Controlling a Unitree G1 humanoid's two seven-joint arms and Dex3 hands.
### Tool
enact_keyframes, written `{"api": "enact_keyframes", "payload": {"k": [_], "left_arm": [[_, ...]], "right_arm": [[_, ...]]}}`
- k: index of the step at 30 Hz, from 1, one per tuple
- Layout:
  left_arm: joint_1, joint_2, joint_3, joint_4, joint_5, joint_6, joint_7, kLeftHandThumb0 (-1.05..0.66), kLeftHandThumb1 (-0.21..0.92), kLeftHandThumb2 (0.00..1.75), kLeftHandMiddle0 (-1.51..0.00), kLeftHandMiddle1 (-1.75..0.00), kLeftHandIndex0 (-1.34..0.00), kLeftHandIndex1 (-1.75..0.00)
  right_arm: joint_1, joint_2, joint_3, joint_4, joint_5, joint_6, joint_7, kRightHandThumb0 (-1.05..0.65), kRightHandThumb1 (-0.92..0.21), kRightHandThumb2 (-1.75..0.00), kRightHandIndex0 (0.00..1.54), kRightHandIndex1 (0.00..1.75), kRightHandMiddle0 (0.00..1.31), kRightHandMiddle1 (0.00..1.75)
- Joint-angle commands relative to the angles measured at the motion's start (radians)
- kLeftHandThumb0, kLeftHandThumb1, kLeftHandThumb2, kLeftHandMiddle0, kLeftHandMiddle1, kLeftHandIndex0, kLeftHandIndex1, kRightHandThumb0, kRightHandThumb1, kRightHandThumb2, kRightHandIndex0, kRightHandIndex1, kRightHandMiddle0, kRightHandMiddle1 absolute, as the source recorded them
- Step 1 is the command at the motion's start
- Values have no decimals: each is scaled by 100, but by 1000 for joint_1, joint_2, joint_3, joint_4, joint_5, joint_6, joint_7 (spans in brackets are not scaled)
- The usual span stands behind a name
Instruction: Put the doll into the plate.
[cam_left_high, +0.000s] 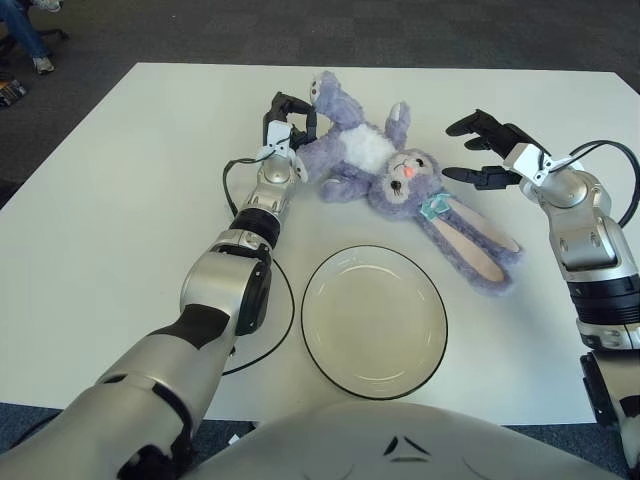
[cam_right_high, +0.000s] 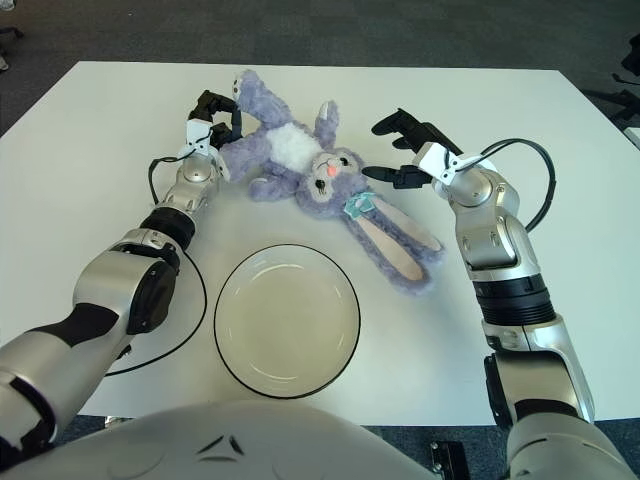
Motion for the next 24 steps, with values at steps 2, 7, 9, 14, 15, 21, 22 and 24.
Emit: {"api": "enact_keyframes", "payload": {"k": [2, 7, 9, 14, 15, 21, 22, 24], "left_arm": [[-2, -3, -2, 4, 8, -12, 11, -39, 67, 87, -93, -168, -35, -175], [-3, -5, -1, 4, 8, -5, 19, -39, 66, 87, -93, -168, -35, -175], [-2, -8, 0, 3, 6, -5, 22, -39, 66, 87, -94, -169, -36, -175], [-2, -11, 0, 1, 5, -6, 24, -39, 66, 88, -96, -171, -36, -175], [-2, -12, -1, 2, 5, -7, 25, -39, 66, 88, -96, -172, -36, -175], [-2, -17, -2, 3, 7, -10, 27, -39, 66, 88, -95, -173, -36, -175], [-2, -18, -2, 3, 7, -11, 27, -39, 66, 88, -95, -173, -36, -175], [-1, -19, -2, 2, 7, -10, 28, -39, 66, 88, -95, -174, -36, -175]], "right_arm": [[-33, -22, 5, -8, 9, 13, 39, -94, -92, -26, 0, 33, 0, 67], [-60, -34, 17, -7, 29, 43, 114, -98, -92, -28, 0, 25, 0, 61], [-76, -44, 38, -27, 33, 74, 163, -99, -92, -30, 0, 20, 0, 55], [-102, -63, 66, -60, 36, 128, 239, -101, -92, -33, 0, 15, 0, 47], [-110, -67, 74, -72, 37, 145, 256, -101, -92, -35, 0, 14, 0, 44], [-138, -67, 92, -83, 50, 193, 309, -102, -92, -37, 0, 9, 0, 36], [-141, -66, 93, -84, 52, 198, 314, -102, -92, -37, 0, 7, 0, 34], [-154, -61, 99, -81, 62, 217, 331, -102, -92, -37, 0, 6, 0, 32]]}}
